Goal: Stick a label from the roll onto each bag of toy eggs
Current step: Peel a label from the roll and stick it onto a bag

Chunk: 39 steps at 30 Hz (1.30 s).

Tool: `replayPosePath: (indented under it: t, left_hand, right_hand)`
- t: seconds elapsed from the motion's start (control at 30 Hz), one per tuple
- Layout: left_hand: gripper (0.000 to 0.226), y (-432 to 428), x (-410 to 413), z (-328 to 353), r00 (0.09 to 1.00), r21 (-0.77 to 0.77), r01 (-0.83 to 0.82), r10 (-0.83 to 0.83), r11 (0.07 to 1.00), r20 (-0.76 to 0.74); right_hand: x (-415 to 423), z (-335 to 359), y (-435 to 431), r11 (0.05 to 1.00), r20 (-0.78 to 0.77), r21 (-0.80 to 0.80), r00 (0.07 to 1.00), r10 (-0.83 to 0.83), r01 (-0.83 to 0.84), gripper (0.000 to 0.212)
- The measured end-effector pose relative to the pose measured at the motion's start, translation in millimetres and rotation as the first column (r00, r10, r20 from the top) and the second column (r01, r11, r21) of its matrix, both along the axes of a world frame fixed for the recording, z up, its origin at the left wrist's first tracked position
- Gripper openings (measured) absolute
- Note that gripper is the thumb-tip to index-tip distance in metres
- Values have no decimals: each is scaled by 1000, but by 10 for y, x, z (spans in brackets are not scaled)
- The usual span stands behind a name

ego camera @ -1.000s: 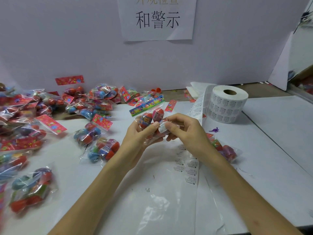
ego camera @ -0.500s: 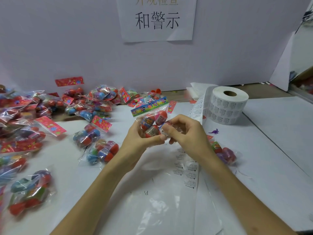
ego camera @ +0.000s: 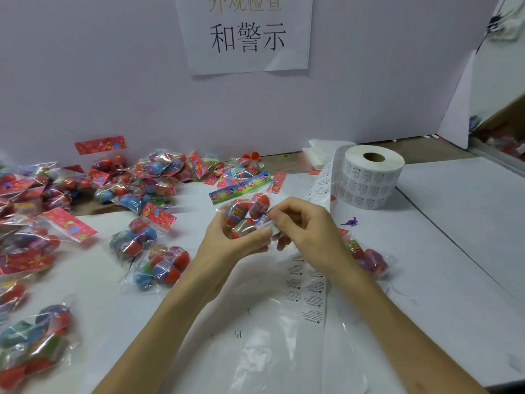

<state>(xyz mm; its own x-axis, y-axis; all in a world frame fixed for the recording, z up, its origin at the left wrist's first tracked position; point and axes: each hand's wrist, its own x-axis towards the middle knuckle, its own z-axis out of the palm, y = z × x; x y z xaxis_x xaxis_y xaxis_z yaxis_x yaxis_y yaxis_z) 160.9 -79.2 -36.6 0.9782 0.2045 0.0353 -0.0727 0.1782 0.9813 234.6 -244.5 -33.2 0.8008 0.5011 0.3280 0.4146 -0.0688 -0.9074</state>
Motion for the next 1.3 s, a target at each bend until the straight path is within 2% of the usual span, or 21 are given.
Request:
replayPosePath:
  t: [0.07, 0.2, 0.37, 0.5, 0.63, 0.83, 0.9, 1.0, 1.03, 1.17, 1.3]
  left_hand:
    - [72, -5, -8, -10, 998, -13, -55, 56, 998, 12]
    - [54, 10, -30, -5, 998, -61, -61, 62, 996, 14]
    - [50, 10, -39, -11, 996, -43, -88, 88, 995, -2]
    - [44, 49, -14, -41, 993, -32, -118, 118, 992, -22]
    - [47, 78, -1, -77, 990, -4, -140, 140, 990, -16]
    - [48, 78, -9, -79, 992, 124, -118, 113, 985, 48]
    - [42, 68, -16, -93, 994, 197, -97, 84, 976, 73]
    - [42, 35, -10, -103, 992, 203, -86, 65, 975, 107]
    - [44, 16, -2, -115, 992, 183, -85, 66, 979, 111]
    - [52, -49, 13, -106, 993, 123, -96, 86, 988, 85]
    - [53, 98, 33, -90, 985, -13, -159, 159, 987, 66]
  right_hand:
    - [-11, 15, -10, 998, -25, -19, 998, 58, -58, 9]
    - [-25, 35, -16, 994, -30, -51, 995, 92, -93, 21]
    - [-35, 52, -20, 987, -66, -105, 992, 112, -118, 27]
    - [-52, 48, -10, 987, -49, -126, 995, 92, -97, 18]
    - [-58, 10, 24, 987, 45, -158, 999, 11, -4, 16]
    - [-19, 3, 27, 999, -40, -52, 999, -12, 10, 43]
    - [-27, 14, 44, 1000, -39, -6, 999, 6, -6, 38]
    - [-12, 44, 58, 999, 17, -18, 999, -30, 31, 13]
    - [14, 48, 43, 999, -9, -4, 999, -36, 36, 7]
    - [90, 113, -71, 995, -224, 94, 974, -19, 41, 10]
    - [136, 170, -164, 986, -397, 168, 914, 84, -18, 7]
